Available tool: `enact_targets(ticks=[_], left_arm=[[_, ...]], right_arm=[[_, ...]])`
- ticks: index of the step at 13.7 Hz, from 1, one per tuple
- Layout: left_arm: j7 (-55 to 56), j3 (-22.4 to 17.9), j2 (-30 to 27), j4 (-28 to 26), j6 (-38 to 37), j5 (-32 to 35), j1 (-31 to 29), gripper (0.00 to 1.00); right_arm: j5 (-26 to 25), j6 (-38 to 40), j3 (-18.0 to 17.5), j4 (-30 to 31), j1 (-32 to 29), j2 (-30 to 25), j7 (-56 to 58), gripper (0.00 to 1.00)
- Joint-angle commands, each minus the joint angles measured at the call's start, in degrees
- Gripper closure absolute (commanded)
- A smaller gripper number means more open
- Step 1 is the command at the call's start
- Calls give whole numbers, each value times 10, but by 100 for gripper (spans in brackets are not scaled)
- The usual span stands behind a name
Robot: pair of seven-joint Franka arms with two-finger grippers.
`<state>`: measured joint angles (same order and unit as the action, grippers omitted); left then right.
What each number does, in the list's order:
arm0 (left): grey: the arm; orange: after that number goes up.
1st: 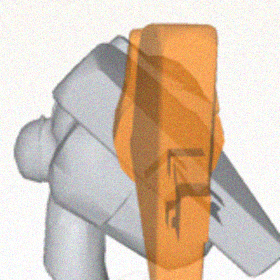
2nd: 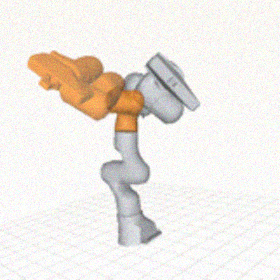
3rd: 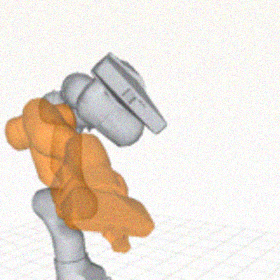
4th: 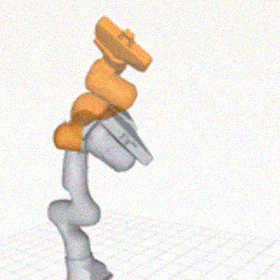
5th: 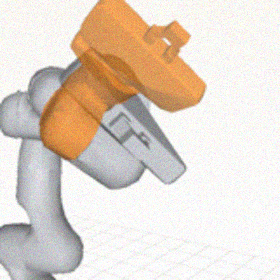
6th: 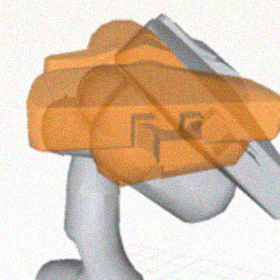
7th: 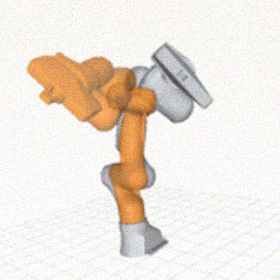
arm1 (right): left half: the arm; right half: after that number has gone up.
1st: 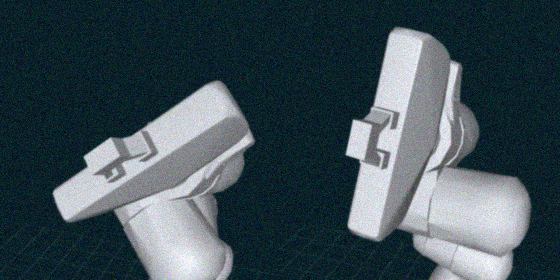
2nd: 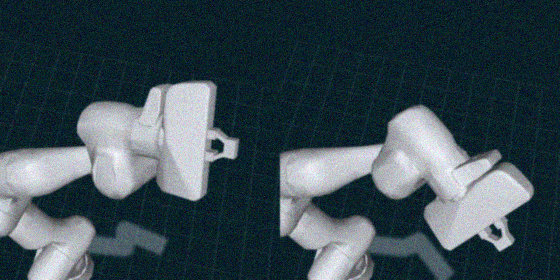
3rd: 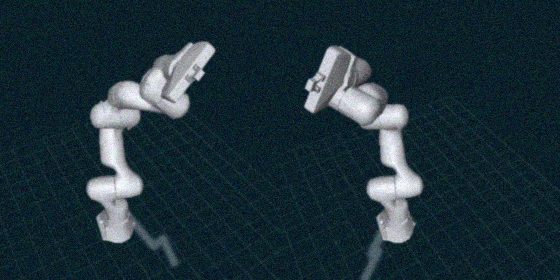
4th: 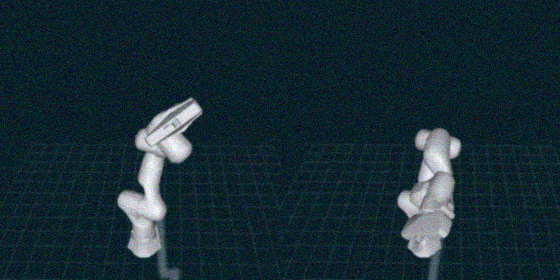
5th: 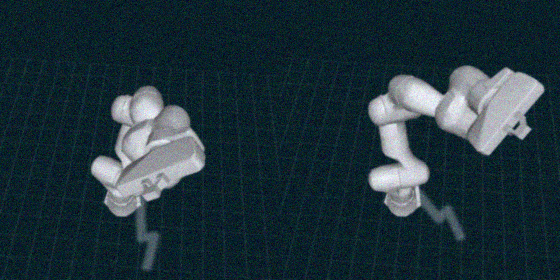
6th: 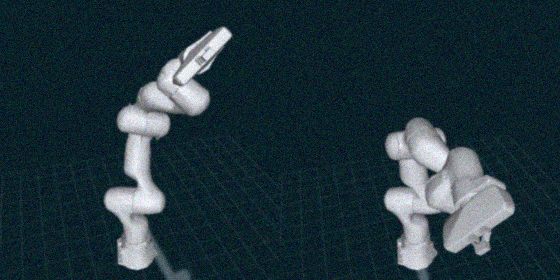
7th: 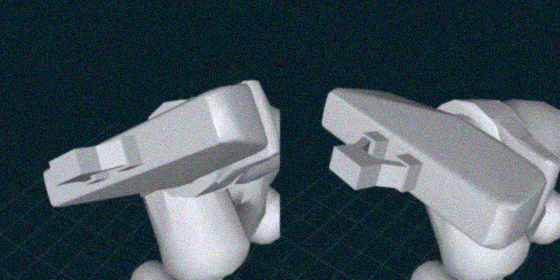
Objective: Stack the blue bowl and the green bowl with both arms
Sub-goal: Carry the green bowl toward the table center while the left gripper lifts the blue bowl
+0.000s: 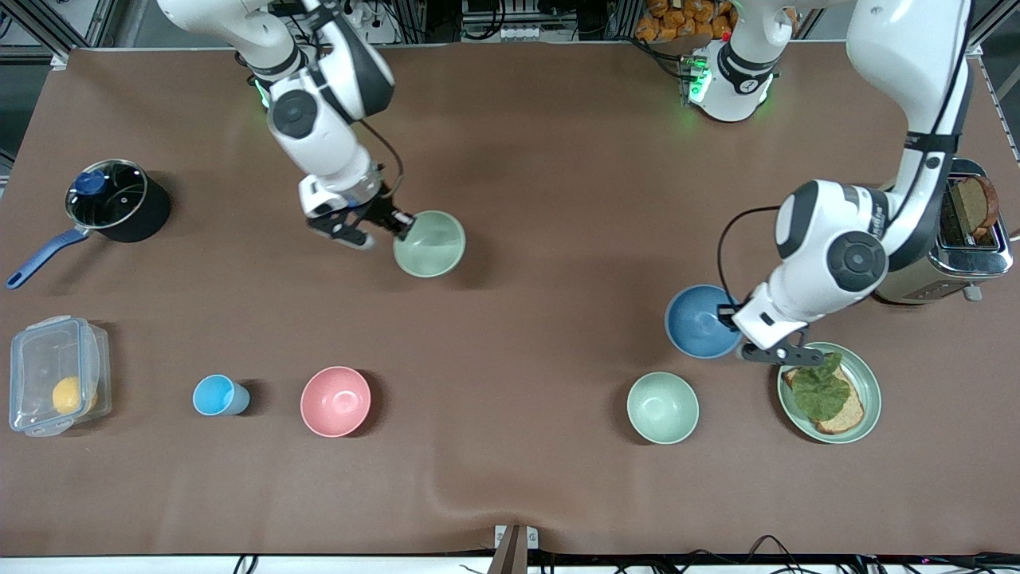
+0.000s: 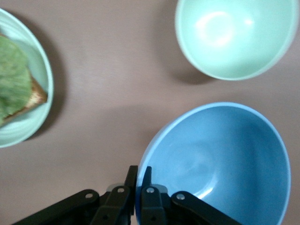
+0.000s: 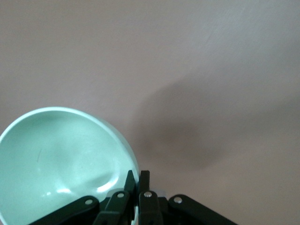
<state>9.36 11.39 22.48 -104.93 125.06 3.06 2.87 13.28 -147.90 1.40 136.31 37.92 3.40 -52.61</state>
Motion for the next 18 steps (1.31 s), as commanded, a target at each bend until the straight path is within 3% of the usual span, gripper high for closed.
enact_targets(ticks=[1,4,8,10,11,12,13,16,18], left_arm=[[28,23,-10,10,-18,-41,-1,100],[68,54,-3,10,-18,-42,2,100],[85,59,-2,10,-17,-45,11,100],[97,60,-2,8,-17,-46,20,100],[108,60,-2,5,-17,-46,27,100],[116,62,-2,3,-17,-46,31,100],[122,63,-2,-4,-17,-46,31,100],[174,83,-29,-52,12,-49,24,100],[182,85,-38,-64,17,-57,24,100]], right_arm=[[4,-75,7,1,74,44,-105,100],[2,-138,9,-2,142,98,-185,100],[-1,-139,15,-59,195,171,-259,100],[-2,-139,39,-85,220,200,-276,100],[-2,-139,49,-93,227,206,-276,82],[-1,-139,51,-98,228,209,-281,29],[-1,-138,52,-104,226,209,-295,3],[2,-120,52,-128,218,201,-316,0],[6,-64,52,-147,194,182,-315,0]])
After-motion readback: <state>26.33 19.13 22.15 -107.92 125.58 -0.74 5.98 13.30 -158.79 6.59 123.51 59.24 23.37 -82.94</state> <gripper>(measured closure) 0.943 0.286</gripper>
